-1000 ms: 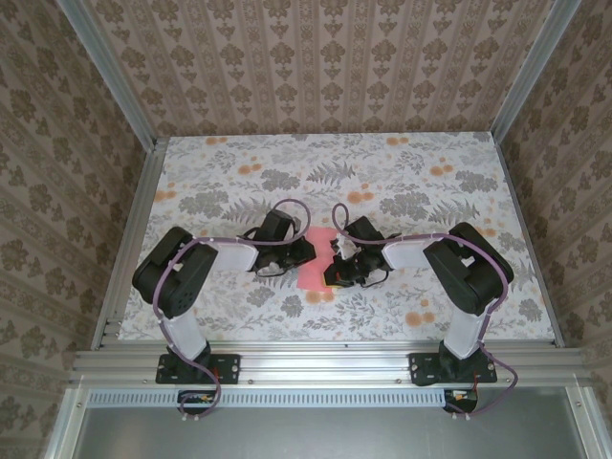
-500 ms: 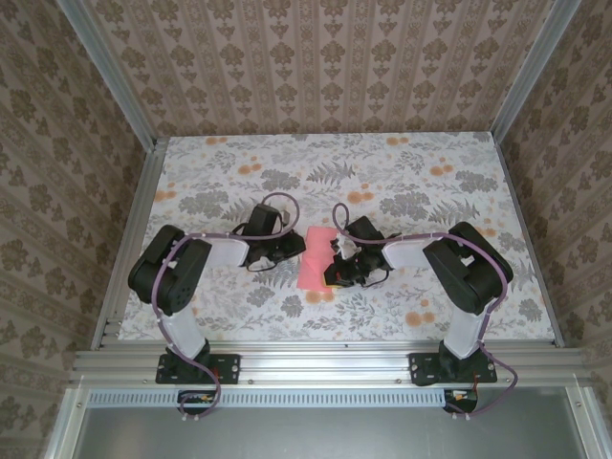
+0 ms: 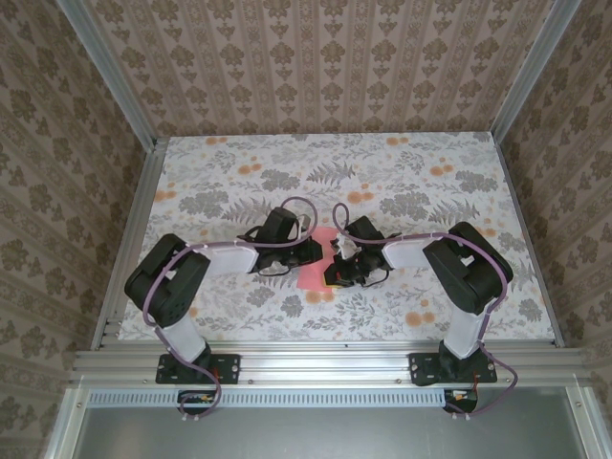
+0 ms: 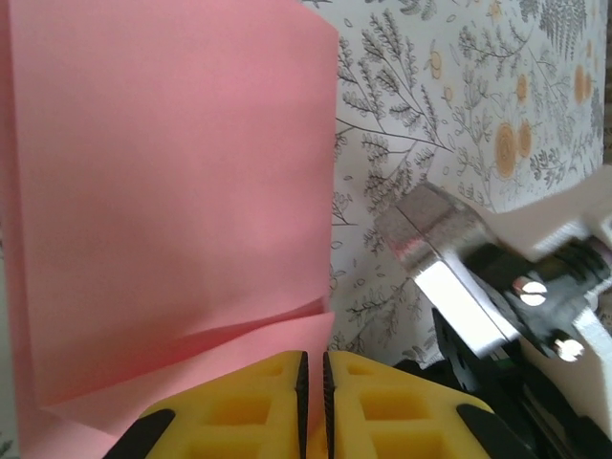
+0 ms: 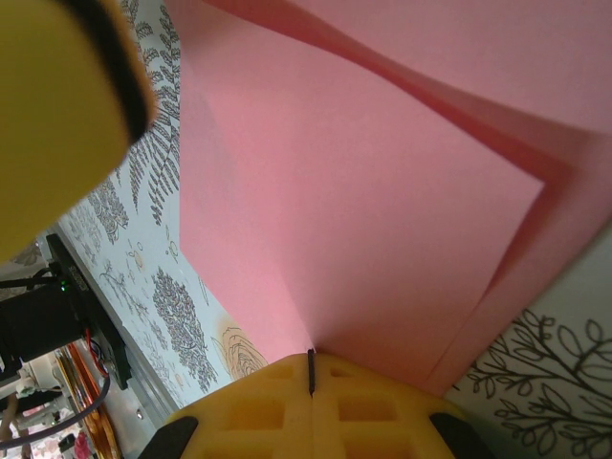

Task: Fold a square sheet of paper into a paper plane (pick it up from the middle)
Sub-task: Fold the triangle a second time at the center of the table.

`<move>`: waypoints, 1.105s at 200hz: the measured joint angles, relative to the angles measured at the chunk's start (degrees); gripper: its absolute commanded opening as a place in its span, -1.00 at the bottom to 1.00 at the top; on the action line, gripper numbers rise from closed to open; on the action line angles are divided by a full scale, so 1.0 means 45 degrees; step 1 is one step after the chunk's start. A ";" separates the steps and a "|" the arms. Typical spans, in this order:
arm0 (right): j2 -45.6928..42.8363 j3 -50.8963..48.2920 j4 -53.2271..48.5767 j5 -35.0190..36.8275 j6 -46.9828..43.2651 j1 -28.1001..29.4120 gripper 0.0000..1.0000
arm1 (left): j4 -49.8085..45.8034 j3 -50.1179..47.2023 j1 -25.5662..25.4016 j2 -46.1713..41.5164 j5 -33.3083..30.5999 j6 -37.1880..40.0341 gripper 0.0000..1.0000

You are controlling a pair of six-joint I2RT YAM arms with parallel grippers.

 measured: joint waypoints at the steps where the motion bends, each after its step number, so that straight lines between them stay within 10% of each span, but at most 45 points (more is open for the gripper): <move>1: 0.0000 0.0000 -0.0005 0.0000 0.0000 0.0000 -0.97 | 0.0005 0.0000 0.0005 0.0015 -0.0015 0.0000 -0.70; 221: 0.0423 0.1588 -0.0801 0.0243 0.0719 0.0005 -0.84 | 0.0782 -0.0131 0.0267 0.1112 -0.0248 -0.0136 -0.74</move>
